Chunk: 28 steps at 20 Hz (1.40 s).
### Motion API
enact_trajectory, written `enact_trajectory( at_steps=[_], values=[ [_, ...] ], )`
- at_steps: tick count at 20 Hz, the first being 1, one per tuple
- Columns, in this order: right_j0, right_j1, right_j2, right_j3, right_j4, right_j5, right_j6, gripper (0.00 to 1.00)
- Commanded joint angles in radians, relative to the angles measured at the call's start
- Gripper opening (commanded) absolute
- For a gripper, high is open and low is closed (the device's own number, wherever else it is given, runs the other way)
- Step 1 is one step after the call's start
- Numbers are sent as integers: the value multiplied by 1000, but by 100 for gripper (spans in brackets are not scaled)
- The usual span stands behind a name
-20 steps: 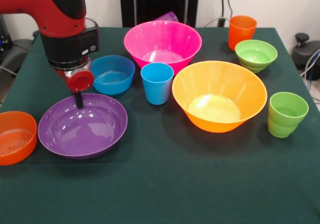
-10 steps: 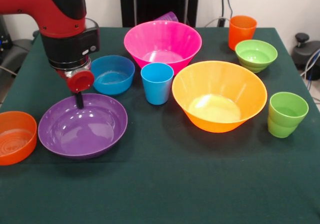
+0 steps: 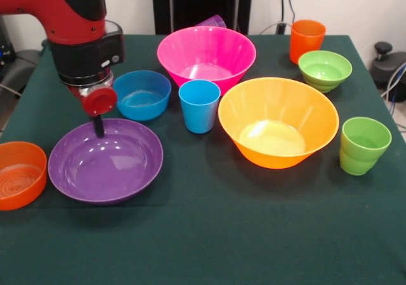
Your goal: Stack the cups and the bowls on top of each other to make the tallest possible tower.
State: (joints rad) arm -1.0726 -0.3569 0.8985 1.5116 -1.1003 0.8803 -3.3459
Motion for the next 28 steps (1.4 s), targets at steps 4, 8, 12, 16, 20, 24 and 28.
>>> enact_trajectory(
  at_steps=[4, 8, 12, 16, 20, 24, 28],
  values=[
    [-12, 51, 46, 35, -31, -147, 14, 0],
    [-9, 49, 56, 40, -33, -190, 47, 0],
    [-3, 48, 73, 41, -28, -221, 59, 0],
    [12, 33, 92, 41, -21, -238, 72, 0],
    [32, 19, 118, 40, -5, -239, 89, 0],
    [59, 14, 147, 28, 15, -232, 116, 0],
    [73, 49, 172, -17, 34, -224, 84, 0]
  ],
)
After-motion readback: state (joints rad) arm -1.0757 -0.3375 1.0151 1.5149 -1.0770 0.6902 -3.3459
